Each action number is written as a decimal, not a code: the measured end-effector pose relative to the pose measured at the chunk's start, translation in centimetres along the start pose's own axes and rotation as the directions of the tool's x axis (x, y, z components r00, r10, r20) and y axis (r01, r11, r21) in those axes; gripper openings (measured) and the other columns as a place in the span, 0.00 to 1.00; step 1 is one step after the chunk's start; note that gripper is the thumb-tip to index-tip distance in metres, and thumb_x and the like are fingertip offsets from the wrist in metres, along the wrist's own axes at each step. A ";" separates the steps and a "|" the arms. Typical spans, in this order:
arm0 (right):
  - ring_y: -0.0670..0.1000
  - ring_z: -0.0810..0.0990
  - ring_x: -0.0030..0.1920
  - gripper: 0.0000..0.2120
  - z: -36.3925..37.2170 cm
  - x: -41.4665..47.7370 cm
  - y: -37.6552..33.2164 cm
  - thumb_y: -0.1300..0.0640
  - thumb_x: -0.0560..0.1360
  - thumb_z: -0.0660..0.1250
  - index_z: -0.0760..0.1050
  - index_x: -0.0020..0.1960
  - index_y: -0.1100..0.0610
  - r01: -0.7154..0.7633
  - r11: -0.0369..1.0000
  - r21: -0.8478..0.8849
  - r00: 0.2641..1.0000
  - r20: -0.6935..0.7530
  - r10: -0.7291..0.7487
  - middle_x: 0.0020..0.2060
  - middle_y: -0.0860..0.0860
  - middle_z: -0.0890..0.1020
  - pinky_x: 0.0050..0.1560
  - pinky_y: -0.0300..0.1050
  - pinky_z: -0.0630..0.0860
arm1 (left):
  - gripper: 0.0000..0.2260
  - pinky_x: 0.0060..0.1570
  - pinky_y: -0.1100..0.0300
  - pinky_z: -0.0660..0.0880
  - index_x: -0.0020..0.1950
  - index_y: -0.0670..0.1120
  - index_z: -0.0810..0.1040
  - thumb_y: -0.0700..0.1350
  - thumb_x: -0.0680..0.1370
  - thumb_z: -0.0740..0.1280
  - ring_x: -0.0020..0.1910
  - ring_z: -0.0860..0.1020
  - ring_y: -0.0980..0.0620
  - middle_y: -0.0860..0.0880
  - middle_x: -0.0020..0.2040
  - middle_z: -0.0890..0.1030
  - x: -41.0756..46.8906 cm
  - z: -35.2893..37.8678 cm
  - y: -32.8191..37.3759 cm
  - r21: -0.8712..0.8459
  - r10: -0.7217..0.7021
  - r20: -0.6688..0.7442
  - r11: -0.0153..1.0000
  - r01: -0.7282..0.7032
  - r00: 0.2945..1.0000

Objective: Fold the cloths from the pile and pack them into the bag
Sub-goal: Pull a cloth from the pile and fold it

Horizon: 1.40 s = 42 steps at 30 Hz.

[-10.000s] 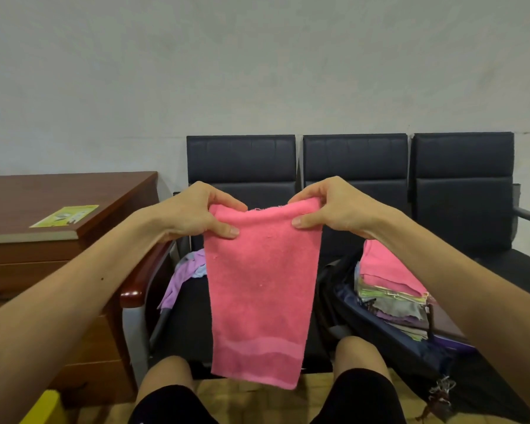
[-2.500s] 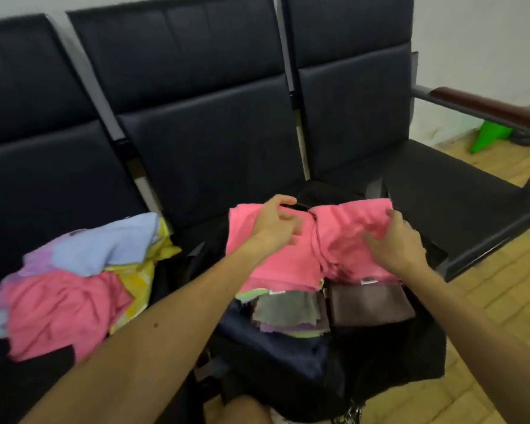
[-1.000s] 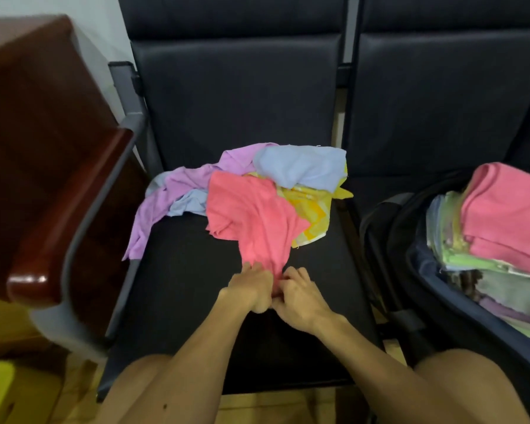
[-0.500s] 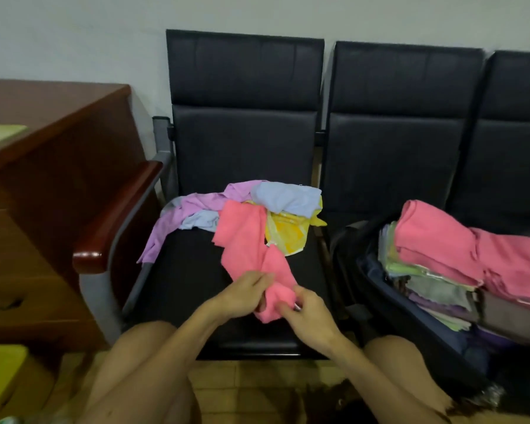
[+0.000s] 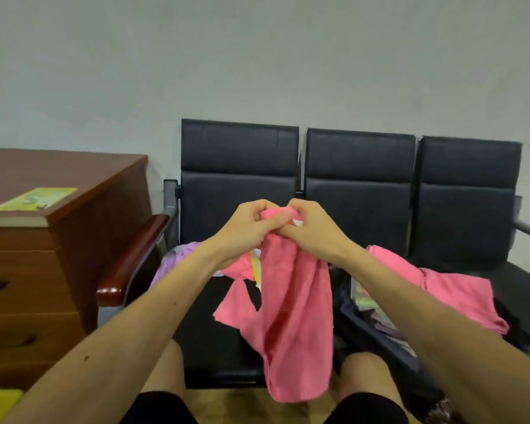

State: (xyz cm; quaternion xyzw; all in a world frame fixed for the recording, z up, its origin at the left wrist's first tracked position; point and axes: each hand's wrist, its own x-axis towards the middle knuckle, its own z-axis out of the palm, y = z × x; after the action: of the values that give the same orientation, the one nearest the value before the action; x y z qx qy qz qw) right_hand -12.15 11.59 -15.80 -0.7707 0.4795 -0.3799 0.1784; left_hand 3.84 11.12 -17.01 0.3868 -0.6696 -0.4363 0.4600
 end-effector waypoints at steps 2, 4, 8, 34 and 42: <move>0.43 0.69 0.31 0.16 -2.5 0.0 -3.2 0.50 0.70 0.76 0.69 0.35 0.52 0.066 0.995 -0.068 0.998 -0.001 -0.066 0.30 0.44 0.73 0.34 0.43 0.66 | 0.08 0.37 0.61 0.77 0.48 0.42 0.81 0.47 0.79 0.70 0.37 0.80 0.55 0.49 0.39 0.83 -0.2 -0.7 3.0 -0.012 0.044 0.005 0.999 -0.044 0.999; 0.46 0.71 0.33 0.18 -4.5 0.0 -5.9 0.48 0.67 0.79 0.73 0.38 0.57 0.087 0.993 -0.086 0.996 0.018 -0.086 0.32 0.48 0.75 0.35 0.45 0.69 | 0.06 0.40 0.58 0.77 0.46 0.44 0.80 0.44 0.80 0.68 0.38 0.79 0.54 0.49 0.39 0.82 -0.1 -1.5 5.5 -0.004 0.107 -0.015 0.994 -0.107 0.994; 0.51 0.78 0.38 0.19 -7.6 -0.2 -9.9 0.51 0.65 0.80 0.75 0.46 0.58 0.158 0.979 -0.127 0.987 0.004 -0.158 0.40 0.52 0.80 0.40 0.46 0.75 | 0.08 0.36 0.65 0.74 0.44 0.47 0.79 0.41 0.82 0.65 0.35 0.78 0.59 0.55 0.36 0.81 -0.3 -2.1 10.9 0.020 0.270 -0.098 0.963 -0.269 0.958; 0.50 0.84 0.41 0.11 -13.6 -0.9 -3.3 0.49 0.68 0.78 0.83 0.43 0.54 -0.093 0.922 -0.376 0.948 0.249 0.197 0.39 0.49 0.86 0.46 0.49 0.80 | 0.14 0.43 0.55 0.73 0.49 0.45 0.79 0.52 0.83 0.59 0.40 0.80 0.52 0.51 0.41 0.83 -1.7 -12.6 8.9 0.863 0.616 -0.083 0.438 -0.253 0.783; 0.47 0.73 0.32 0.11 -10.3 -2.0 3.8 0.60 0.69 0.78 0.77 0.37 0.62 -0.322 0.939 -0.122 0.926 0.164 0.339 0.30 0.51 0.78 0.35 0.43 0.69 | 0.11 0.39 0.67 0.73 0.44 0.48 0.83 0.47 0.82 0.64 0.38 0.78 0.63 0.54 0.39 0.83 -3.9 -12.4 3.2 0.538 0.208 -0.255 0.842 -0.040 0.944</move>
State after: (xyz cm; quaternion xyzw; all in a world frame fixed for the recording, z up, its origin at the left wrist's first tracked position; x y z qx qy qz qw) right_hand -22.73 12.40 -12.38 -0.7176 0.6014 -0.2494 0.2472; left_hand 16.38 12.89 -12.69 0.5153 -0.7084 -0.1410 0.4613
